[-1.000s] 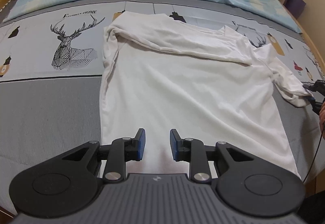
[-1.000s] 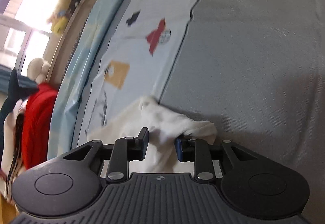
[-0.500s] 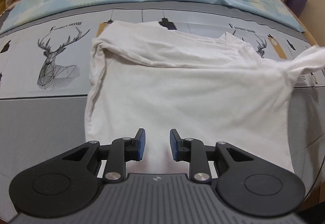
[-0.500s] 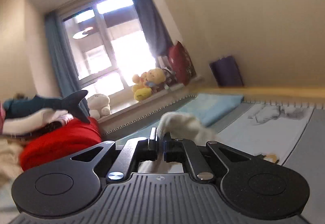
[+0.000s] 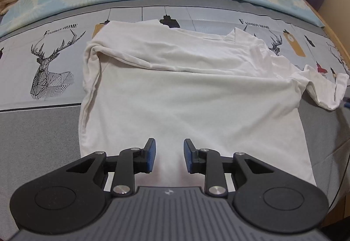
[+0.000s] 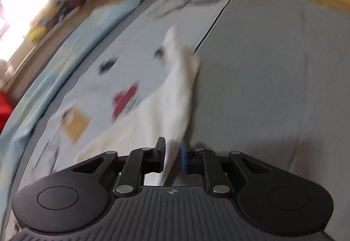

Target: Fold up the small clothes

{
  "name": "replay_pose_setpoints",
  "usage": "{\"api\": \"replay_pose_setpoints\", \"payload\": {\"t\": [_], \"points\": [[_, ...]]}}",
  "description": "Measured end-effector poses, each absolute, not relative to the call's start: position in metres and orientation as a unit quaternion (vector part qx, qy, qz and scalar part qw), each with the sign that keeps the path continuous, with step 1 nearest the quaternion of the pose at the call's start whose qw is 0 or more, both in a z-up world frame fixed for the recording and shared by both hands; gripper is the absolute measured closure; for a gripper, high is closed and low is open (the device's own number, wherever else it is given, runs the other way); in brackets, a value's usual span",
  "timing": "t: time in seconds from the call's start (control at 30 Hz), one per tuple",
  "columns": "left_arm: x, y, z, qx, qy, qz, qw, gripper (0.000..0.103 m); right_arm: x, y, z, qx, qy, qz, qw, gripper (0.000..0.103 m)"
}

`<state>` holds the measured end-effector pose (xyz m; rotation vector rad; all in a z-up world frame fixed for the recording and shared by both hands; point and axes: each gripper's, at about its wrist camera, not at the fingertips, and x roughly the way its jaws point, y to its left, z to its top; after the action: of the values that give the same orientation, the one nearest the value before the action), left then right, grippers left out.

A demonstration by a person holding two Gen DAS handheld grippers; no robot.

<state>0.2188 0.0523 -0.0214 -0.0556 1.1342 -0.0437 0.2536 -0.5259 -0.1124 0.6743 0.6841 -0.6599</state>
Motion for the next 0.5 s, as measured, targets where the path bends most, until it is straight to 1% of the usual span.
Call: {"api": "replay_pose_setpoints", "payload": {"t": [0.1, 0.17, 0.3, 0.33, 0.37, 0.4, 0.43, 0.5], "points": [[0.218, 0.054, -0.021, -0.028, 0.538, -0.019, 0.842, 0.071, 0.273, -0.557, -0.118, 0.327, 0.318, -0.263, 0.850, 0.079], [0.217, 0.055, -0.022, -0.028, 0.539, -0.018, 0.842, 0.071, 0.280, -0.574, -0.122, 0.333, 0.321, -0.243, 0.853, 0.078], [0.216, 0.058, -0.025, -0.027, 0.544, -0.015, 0.839, 0.070, 0.293, -0.594, -0.124, 0.290, 0.316, -0.255, 0.866, 0.078], [0.215, 0.058, -0.025, -0.027, 0.544, -0.014, 0.838, 0.070, 0.296, -0.597, -0.124, 0.284, 0.317, -0.251, 0.869, 0.081], [0.215, 0.058, -0.026, -0.027, 0.545, -0.013, 0.838, 0.070, 0.299, -0.599, -0.124, 0.278, 0.318, -0.248, 0.872, 0.089], [0.216, 0.059, -0.026, -0.027, 0.545, -0.013, 0.838, 0.070, 0.296, -0.599, -0.120, 0.272, 0.316, -0.246, 0.875, 0.095], [0.216, 0.059, -0.026, -0.027, 0.545, -0.012, 0.838, 0.070, 0.298, -0.601, -0.118, 0.267, 0.308, -0.243, 0.880, 0.099], [0.217, 0.058, -0.027, -0.026, 0.546, -0.012, 0.837, 0.070, 0.299, -0.603, -0.109, 0.265, 0.289, -0.236, 0.889, 0.099]]}}
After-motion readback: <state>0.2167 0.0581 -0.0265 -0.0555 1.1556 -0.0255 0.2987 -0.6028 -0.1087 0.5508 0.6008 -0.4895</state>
